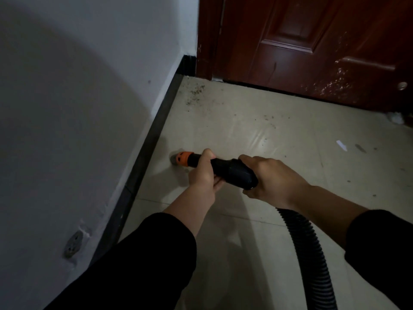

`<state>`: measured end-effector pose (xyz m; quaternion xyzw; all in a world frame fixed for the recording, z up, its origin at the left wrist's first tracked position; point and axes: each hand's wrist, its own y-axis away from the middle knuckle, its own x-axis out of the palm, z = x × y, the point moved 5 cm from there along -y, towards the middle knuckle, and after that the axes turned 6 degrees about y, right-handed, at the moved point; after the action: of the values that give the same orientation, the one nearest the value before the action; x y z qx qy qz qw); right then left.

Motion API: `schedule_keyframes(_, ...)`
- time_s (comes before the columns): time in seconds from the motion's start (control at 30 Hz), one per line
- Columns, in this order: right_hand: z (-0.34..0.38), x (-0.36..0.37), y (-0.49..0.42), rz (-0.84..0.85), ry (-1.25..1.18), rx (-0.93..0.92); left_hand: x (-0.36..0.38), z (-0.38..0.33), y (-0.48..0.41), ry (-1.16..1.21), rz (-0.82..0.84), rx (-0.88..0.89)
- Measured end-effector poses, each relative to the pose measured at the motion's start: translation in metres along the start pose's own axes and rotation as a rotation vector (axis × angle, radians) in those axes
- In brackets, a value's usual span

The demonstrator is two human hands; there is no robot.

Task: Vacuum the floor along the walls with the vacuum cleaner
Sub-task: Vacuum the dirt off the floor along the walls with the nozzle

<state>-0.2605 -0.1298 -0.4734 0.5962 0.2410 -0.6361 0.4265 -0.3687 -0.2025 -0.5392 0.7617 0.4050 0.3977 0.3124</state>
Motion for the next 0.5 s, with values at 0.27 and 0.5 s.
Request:
schedule_keyframes(0.27, 0.007, 0.000, -0.019, -0.057, 0.062, 0.051, 0.000, -0.017, -0.010, 0.090, -0.035, 0.036)
schedule_keyframes(0.5, 0.005, -0.002, -0.035, -0.078, 0.054, 0.120, 0.010, -0.028, -0.022, 0.130, -0.050, 0.072)
